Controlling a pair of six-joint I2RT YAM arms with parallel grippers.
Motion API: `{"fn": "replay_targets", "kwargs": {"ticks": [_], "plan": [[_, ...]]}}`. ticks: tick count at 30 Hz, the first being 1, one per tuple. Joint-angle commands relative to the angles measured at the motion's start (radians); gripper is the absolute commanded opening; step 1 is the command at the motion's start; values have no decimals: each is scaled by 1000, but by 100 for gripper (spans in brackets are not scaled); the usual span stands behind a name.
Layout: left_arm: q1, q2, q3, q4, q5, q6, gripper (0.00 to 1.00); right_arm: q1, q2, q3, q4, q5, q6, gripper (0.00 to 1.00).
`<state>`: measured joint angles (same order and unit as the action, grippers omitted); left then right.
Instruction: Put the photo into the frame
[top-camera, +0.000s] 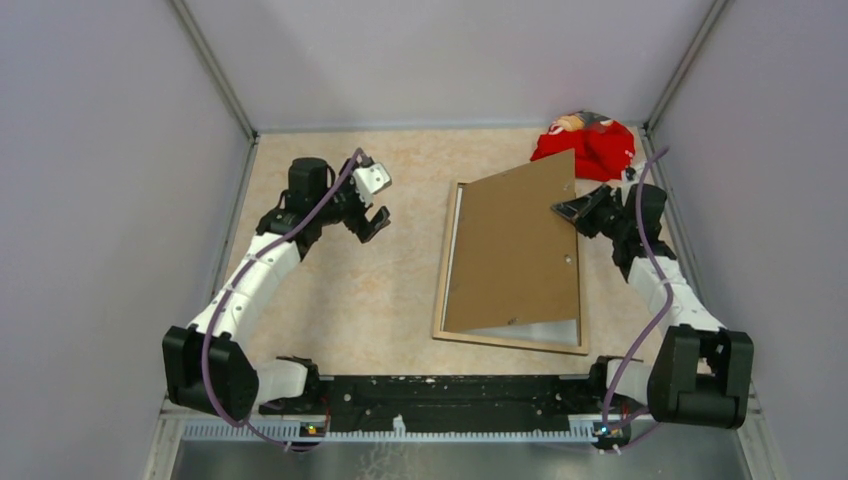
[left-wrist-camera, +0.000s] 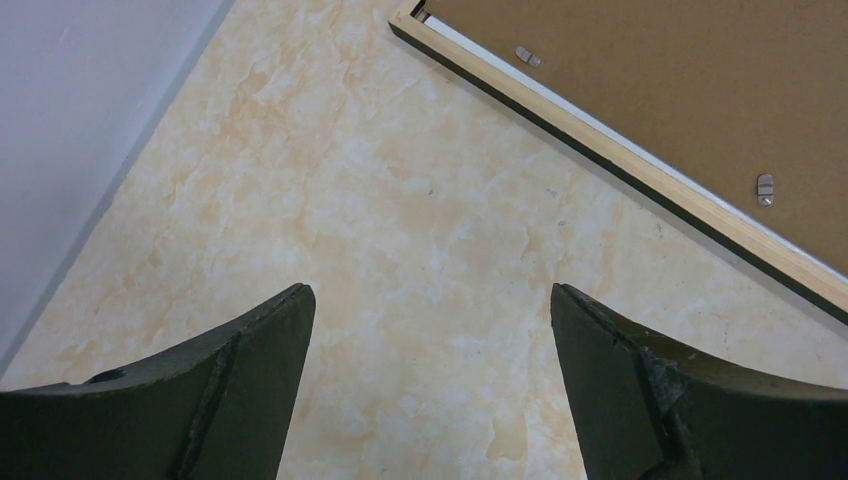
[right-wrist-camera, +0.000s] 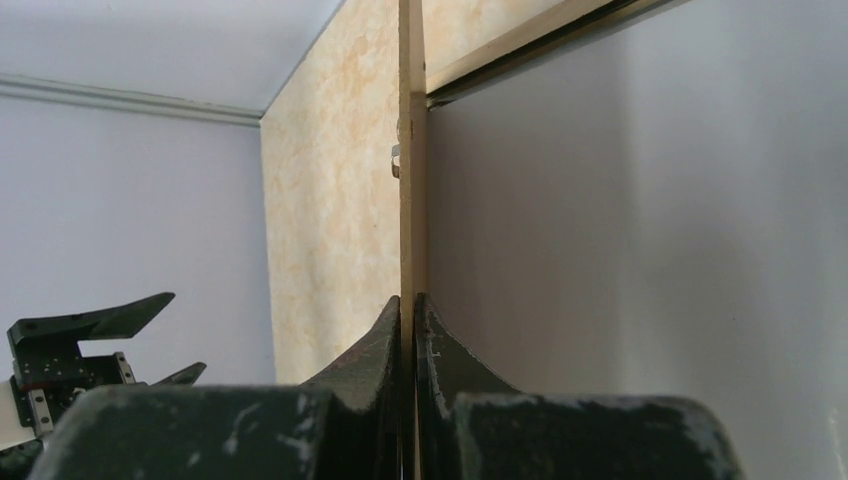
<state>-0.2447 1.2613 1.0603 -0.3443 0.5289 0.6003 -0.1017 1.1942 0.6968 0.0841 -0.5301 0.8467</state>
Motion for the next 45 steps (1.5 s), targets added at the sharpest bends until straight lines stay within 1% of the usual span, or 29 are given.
{"fn": "replay_targets", "kwargs": {"ticks": [1,9,21,34,45], "plan": [[-4,-14,-17,28,0,19,94,-12,4,-3,98,-42,40,0],[-4,-17,-20,29,0,22,94,-15,24,-7,116,-49,34,0],[-4,-14,-20,21,-2,25,94,-29,72,30,118,-72,12,0],[-4,-14,-20,14,-7,31,93,-47,109,-19,190,-78,14,0],[-4,-9,-19,10,-4,32,93,-47,102,-104,272,-70,47,0]]}}
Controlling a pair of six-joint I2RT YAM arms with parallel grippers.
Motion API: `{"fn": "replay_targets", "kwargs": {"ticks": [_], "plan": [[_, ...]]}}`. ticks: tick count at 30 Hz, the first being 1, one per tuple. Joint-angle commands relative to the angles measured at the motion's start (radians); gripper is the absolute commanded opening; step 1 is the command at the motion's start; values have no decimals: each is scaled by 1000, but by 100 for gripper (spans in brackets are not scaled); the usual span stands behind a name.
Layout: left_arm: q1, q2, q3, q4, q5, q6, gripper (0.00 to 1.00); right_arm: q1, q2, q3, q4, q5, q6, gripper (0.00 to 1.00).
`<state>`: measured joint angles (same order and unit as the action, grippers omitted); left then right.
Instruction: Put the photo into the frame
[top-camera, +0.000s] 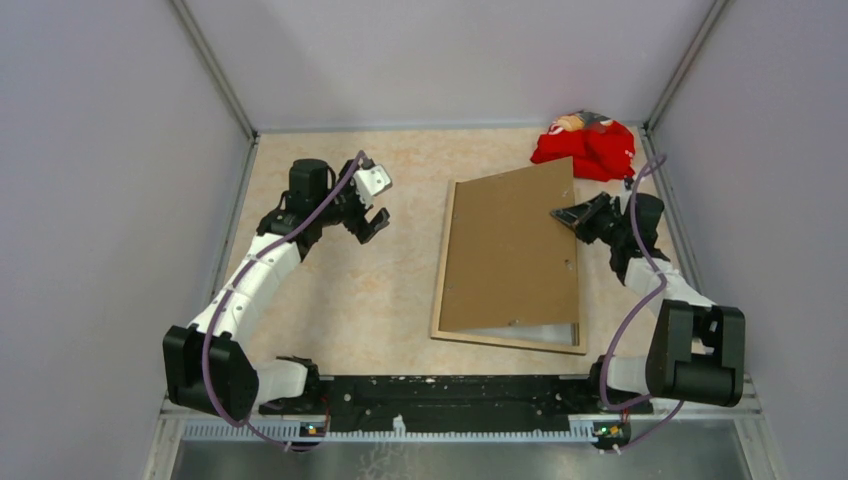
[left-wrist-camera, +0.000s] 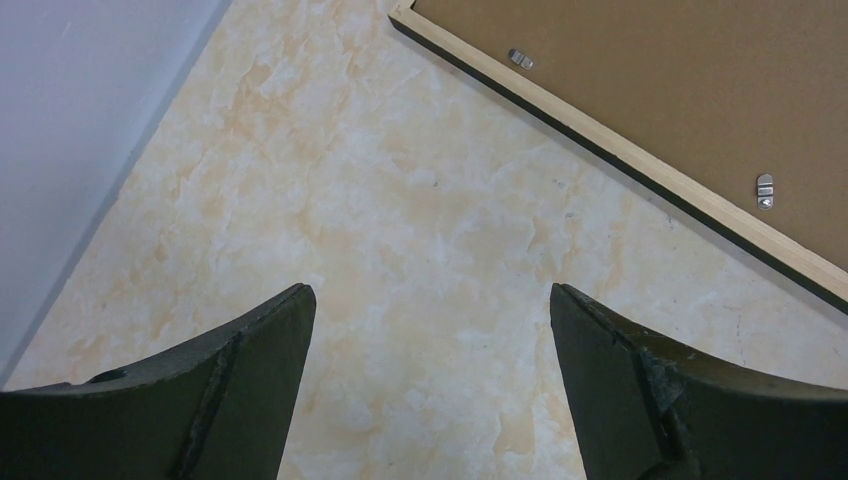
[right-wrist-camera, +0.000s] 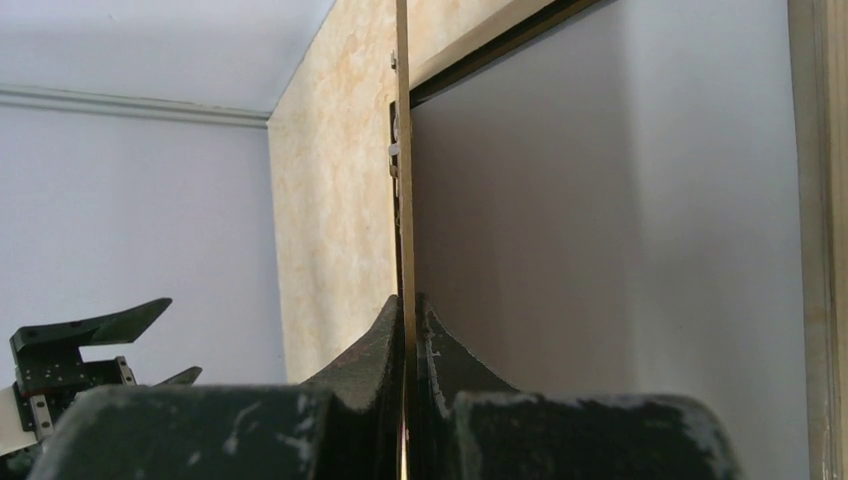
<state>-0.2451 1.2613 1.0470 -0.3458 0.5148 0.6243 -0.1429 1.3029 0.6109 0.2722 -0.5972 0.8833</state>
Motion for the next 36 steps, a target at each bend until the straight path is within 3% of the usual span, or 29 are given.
{"fn": "replay_targets", "kwargs": {"ticks": [1,7,10,13,20,24,36], "plan": [[-3,-9,-4,10,10,8,93,-6,-10,-24,84,4,10,0],[-3,-12,-4,7,12,6,94,-7,15,1,12,12,-55,3],[-3,-10,-2,7,16,4,94,-4,48,54,-76,-3,-117,30],[-3,-8,-1,3,17,3,94,18,48,105,-180,21,-200,50],[-3,4,1,-9,17,4,94,134,65,306,-544,307,-379,76],[-3,3,1,-13,14,6,94,211,101,391,-664,450,-426,79],[-3,10,2,-27,14,13,94,282,152,434,-739,551,-448,83]]}}
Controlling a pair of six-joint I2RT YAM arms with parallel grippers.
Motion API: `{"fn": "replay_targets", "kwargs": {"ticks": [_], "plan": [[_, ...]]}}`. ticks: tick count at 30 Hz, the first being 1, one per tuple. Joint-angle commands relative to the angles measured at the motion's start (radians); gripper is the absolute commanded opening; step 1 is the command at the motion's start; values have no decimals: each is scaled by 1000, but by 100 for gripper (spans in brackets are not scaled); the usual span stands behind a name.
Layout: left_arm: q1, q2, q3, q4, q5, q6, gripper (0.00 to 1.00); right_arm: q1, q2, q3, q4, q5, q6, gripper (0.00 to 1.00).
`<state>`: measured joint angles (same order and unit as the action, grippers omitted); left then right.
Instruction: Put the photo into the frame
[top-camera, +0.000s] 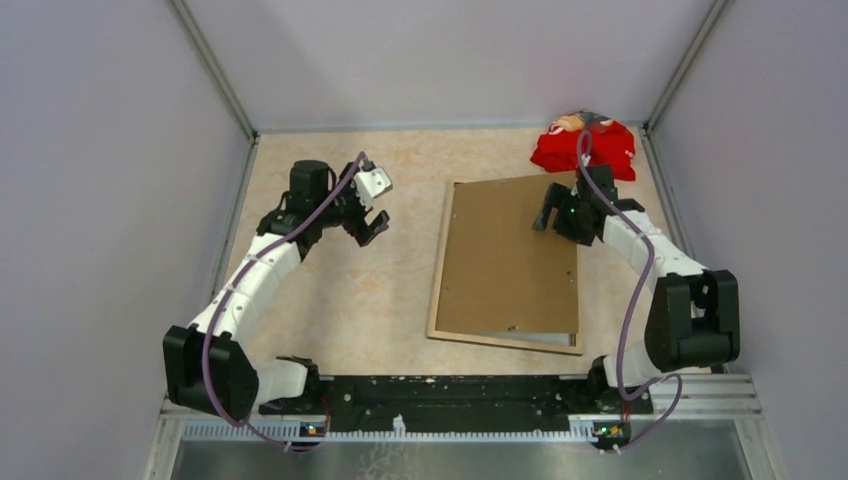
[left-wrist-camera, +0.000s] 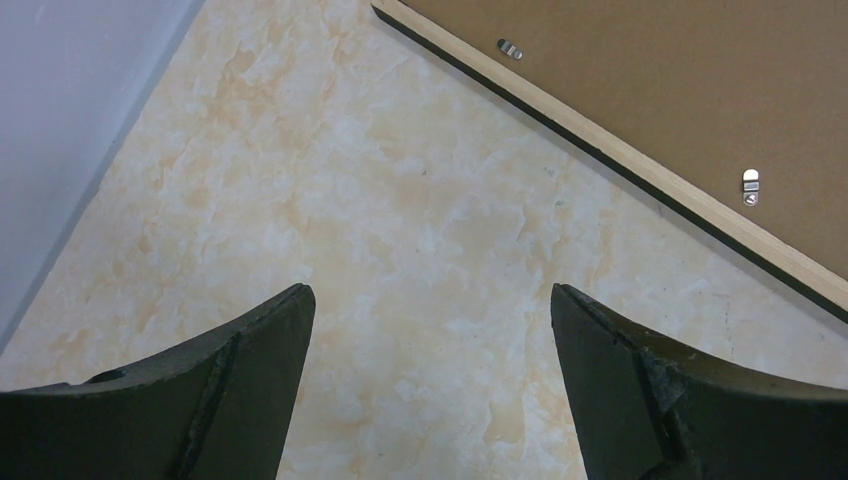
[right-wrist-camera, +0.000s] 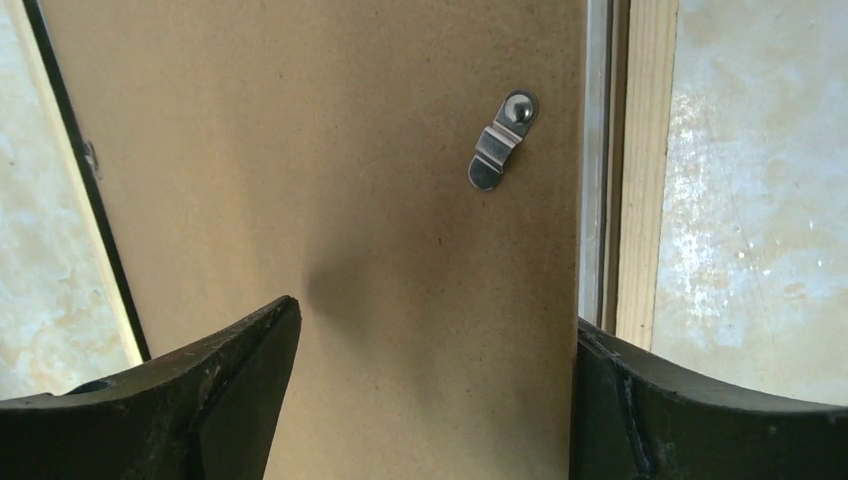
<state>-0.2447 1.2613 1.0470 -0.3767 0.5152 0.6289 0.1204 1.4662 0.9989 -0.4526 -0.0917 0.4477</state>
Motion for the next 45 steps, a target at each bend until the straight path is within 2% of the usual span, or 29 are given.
{"fn": "replay_targets", "kwargs": {"ticks": [1,11,21,31,40,43,45], "plan": [[-4,11,2,1,14,9,94,20,-11,48,-18,47,-12,83],[-4,19,2,-5,20,6,93,78,20,119,-105,140,-83,99],[-4,23,2,-16,14,12,93,122,95,201,-202,185,-133,99],[-4,38,-1,-20,19,9,93,166,109,306,-325,356,-155,99],[-4,43,5,-39,25,4,94,168,61,300,-273,277,-117,99],[-4,63,9,-39,52,-30,93,170,14,250,-213,171,-77,98],[-4,86,13,-39,85,-67,92,174,-37,179,-128,63,-29,95]]}}
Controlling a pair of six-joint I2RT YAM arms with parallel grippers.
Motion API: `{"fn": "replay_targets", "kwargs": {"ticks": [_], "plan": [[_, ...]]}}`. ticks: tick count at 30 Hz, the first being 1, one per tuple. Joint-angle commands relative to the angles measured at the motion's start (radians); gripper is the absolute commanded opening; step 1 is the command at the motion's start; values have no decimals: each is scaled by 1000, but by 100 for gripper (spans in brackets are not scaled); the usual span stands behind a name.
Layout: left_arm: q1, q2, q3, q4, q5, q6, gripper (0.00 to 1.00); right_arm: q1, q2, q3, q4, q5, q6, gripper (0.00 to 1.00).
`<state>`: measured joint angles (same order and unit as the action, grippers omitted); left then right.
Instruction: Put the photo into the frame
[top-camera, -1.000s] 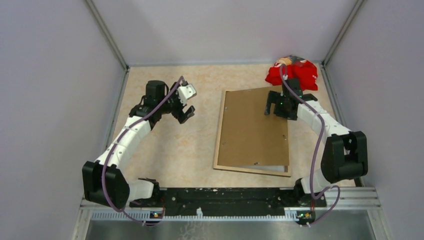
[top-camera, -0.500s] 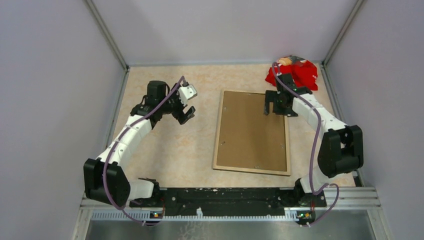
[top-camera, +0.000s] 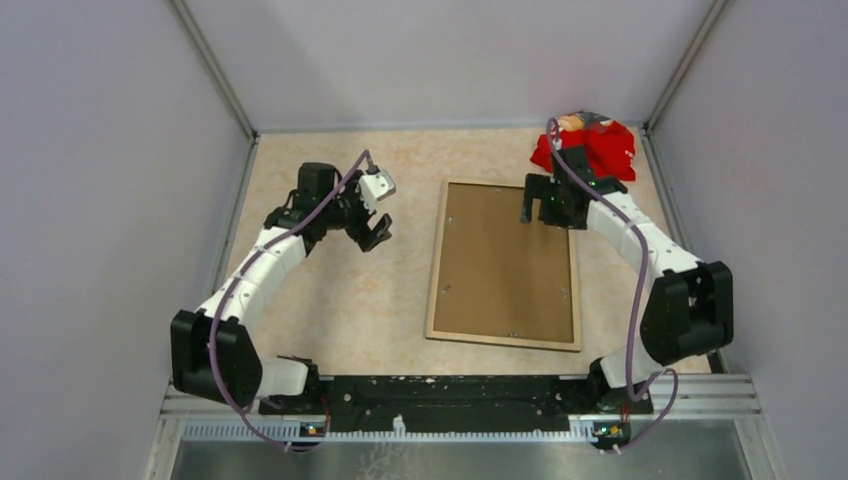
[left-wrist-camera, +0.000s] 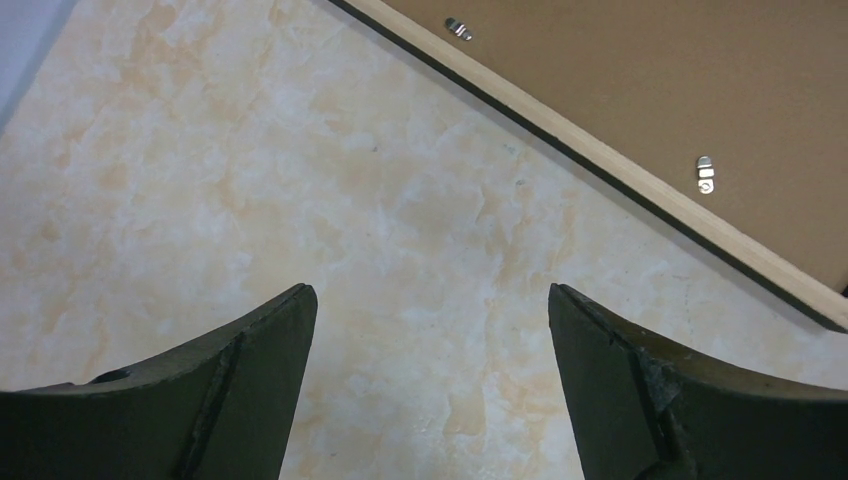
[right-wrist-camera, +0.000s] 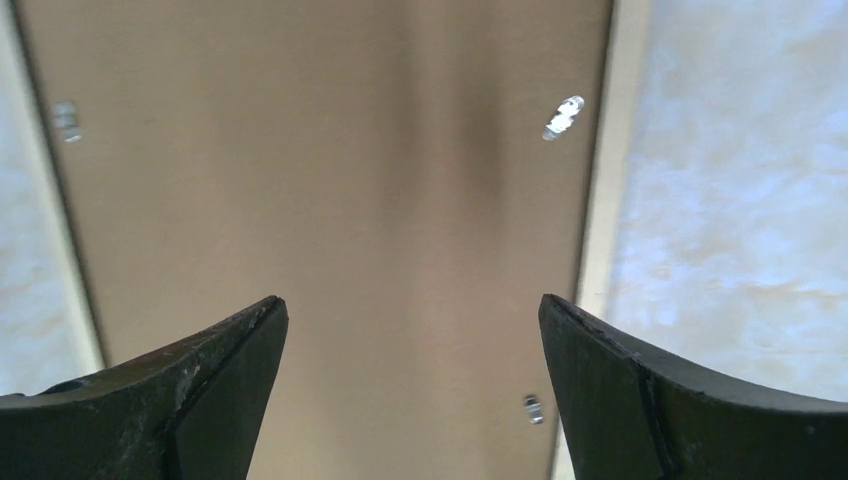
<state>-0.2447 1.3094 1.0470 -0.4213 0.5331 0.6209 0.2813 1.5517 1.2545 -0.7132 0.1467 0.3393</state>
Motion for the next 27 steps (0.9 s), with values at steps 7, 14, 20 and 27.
{"fn": "replay_targets", "kwargs": {"ticks": [7,14,20,27], "plan": [[-17,190,36,-11,282,-200,80,215,-334,-426,512,-251,330,77],[-58,394,101,0,324,-291,69,408,-335,-645,813,-195,541,71],[-78,512,142,13,377,-363,65,485,-213,-660,945,-194,590,68],[-97,589,144,51,406,-396,57,505,-94,-657,1032,-226,620,59]]}}
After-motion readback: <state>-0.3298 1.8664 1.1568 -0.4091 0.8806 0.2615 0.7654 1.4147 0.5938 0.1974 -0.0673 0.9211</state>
